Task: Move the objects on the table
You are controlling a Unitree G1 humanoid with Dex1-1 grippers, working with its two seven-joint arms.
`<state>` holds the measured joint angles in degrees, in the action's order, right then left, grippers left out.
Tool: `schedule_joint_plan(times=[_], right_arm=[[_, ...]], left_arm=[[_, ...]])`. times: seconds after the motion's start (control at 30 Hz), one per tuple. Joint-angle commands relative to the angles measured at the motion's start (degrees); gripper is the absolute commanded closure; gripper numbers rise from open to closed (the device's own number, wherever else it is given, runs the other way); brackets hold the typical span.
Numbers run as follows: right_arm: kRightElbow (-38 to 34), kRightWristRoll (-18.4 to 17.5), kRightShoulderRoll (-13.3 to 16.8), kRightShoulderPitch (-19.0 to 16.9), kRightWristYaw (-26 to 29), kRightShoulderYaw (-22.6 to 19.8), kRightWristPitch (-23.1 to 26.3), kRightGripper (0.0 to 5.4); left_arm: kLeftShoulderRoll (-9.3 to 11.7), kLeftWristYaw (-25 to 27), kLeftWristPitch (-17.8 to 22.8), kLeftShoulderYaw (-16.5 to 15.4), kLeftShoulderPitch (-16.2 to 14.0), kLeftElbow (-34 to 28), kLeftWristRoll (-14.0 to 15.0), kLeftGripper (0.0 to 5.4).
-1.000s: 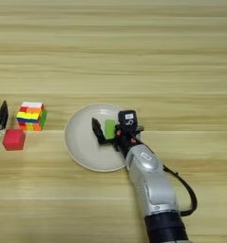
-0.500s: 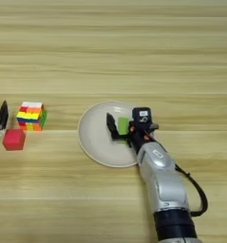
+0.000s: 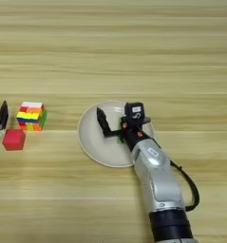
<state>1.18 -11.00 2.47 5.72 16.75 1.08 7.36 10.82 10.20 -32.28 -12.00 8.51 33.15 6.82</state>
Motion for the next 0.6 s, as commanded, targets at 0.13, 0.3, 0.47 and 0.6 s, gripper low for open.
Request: schedule_joint_plan(times=[0.13,0.3,0.47,0.6], right_arm=[[-4.22,-0.08,0.17,-0.09,-0.15,-0.27,-3.48,0.00],[-3.12,2.27,1.27,0.59,-2.85,-2.50,-8.14,0.00],[1.01,4.40,3.48,1.50,-5.92,-6.08,-12.52,0.00],[5.96,3.02,5.63,2.88,-7.49,-10.67,-14.25,0.00]], left_arm=[[0.48,-0.32,0.32,0.19,-0.25,-0.48,-0.56,0.02],[0.38,-0.44,0.29,0.25,-0.42,-0.86,-0.64,0.02],[0.24,-0.71,0.44,0.31,-0.63,-1.56,-0.71,0.02],[0.14,-0.79,0.52,0.39,-0.49,-1.58,-0.64,0.02]])
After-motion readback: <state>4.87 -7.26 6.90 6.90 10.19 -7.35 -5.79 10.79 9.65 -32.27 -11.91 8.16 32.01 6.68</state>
